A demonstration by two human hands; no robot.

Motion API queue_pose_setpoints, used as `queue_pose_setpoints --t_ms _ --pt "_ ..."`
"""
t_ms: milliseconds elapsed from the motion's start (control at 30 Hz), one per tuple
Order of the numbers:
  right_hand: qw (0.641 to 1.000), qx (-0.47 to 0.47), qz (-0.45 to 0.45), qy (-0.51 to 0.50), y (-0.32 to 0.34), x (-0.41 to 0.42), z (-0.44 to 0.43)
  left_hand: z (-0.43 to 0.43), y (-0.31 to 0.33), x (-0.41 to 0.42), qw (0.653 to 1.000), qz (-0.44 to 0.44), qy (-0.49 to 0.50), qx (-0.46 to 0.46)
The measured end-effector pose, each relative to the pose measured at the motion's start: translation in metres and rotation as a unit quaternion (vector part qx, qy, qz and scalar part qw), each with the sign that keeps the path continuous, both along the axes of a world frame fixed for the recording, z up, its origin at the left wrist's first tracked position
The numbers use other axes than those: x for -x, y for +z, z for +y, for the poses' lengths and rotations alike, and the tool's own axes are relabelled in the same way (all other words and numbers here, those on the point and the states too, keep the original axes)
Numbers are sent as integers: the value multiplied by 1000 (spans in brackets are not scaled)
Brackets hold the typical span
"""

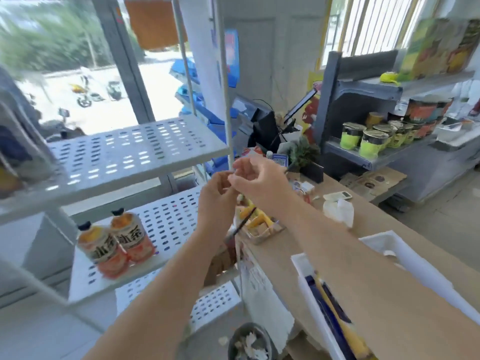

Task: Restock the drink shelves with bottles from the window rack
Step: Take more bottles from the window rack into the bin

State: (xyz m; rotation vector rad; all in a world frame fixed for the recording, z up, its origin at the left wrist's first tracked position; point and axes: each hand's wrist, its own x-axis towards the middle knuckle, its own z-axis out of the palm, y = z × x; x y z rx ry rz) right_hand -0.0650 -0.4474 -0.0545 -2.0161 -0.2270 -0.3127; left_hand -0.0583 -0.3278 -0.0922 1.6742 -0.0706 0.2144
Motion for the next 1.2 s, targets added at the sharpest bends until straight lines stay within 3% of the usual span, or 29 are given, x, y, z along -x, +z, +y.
queue_pose_setpoints --t_ms 167,367,633,733,967,1200 --pt "994 -36 -51 86 39 -45 112 125 46 -24 991 -59 113 -35" --pt "981 -51 -67 176 59 -84 238 252 60 -40 968 -77 215 -104" --pt "974 -29 -101 200 62 -126 353 358 77 -45 908 -107 367 -173" --pt "978 -8 -106 178 59 -149 380 376 74 -54 896 -100 403 -160" --pt "982 53 -26 179 60 -191 423 397 71 -90 912 -29 408 -42" --pt "979 1 38 198 51 -196 443 406 64 -100 908 -45 416 -24"
